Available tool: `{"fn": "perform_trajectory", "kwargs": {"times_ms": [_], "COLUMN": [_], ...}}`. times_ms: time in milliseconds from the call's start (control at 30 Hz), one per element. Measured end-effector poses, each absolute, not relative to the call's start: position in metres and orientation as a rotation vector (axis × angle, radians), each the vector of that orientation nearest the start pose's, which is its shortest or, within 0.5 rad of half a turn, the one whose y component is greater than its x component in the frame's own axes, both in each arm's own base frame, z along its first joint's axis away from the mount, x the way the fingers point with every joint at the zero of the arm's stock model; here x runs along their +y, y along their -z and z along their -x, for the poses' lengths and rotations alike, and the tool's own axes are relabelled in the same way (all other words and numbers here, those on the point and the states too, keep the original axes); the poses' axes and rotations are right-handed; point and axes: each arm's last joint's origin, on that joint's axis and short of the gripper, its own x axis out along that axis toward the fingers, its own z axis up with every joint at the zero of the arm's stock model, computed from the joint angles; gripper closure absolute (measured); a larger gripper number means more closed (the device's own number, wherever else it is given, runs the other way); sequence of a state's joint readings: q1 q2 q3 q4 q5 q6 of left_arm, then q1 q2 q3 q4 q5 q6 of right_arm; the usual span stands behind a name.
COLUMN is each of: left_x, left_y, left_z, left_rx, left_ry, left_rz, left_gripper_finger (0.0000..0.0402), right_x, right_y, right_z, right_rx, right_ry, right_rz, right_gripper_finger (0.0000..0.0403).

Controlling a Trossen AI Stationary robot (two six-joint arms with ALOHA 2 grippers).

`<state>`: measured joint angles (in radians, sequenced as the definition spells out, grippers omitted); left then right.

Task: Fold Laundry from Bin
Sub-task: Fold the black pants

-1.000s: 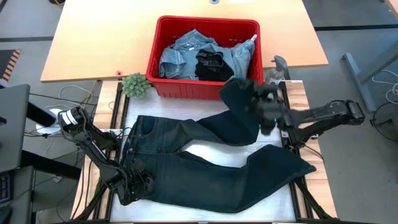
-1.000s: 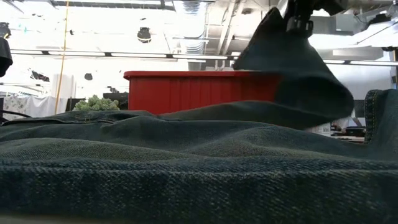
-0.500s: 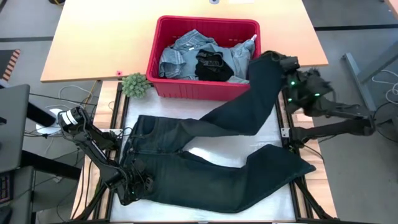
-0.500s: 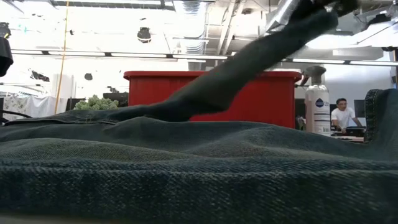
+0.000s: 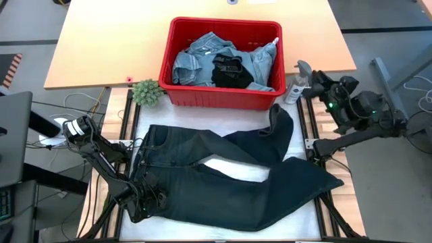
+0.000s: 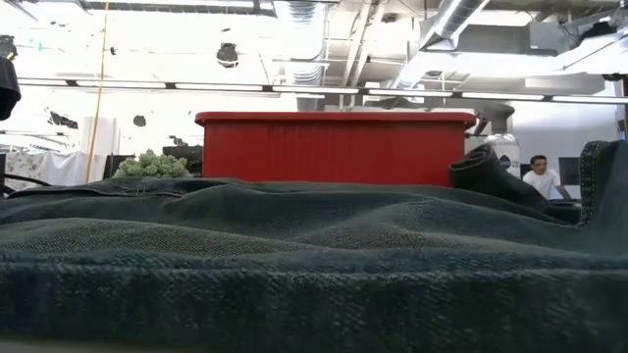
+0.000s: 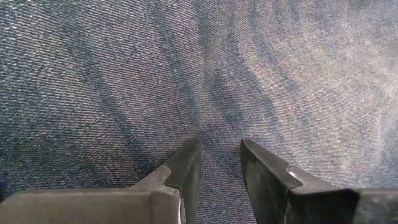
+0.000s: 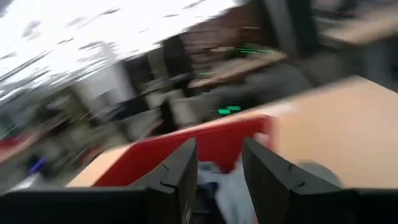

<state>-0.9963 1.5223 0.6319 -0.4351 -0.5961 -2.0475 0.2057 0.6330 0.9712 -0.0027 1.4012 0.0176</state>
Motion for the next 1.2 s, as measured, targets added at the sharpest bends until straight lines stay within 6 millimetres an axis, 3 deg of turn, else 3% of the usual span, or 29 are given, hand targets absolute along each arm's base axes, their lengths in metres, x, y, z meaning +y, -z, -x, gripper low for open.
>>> {"fn": "perform_trajectory", "kwargs": {"times_ms": [100,200,467,667,967,1200], "left_x": [-0.185,-0.184,-0.186,-0.184,-0.185,-0.185], "left_y": [-0.126,-0.126,-0.126,-0.126,-0.126,-0.126], "left_z": [-0.139,-0.139,-0.139,-0.142,-0.142,-0.142], "left_rx": [0.773,0.769,0.776,0.772,0.768,0.766], "left_ry": [-0.618,-0.622,-0.618,-0.628,-0.623,-0.622], "left_rz": [0.932,0.939,0.961,0.969,0.980,0.982], "left_gripper_finger": [0.0297,0.0297,0.0297,0.0297,0.0297,0.0297], "right_x": [0.001,0.016,0.043,0.054,0.071,0.075], "right_y": [-0.410,-0.381,-0.305,-0.262,-0.227,-0.204], "right_z": [-0.099,-0.119,-0.169,-0.188,-0.225,-0.241], "right_rx": [-0.106,0.114,0.778,1.198,1.348,1.407], "right_ry": [0.889,0.745,0.403,0.329,0.057,0.004], "right_rz": [-0.083,0.025,-0.062,0.032,0.019,0.071], "right_gripper_finger": [0.0251,0.0251,0.0251,0.0251,0.0247,0.0247]}}
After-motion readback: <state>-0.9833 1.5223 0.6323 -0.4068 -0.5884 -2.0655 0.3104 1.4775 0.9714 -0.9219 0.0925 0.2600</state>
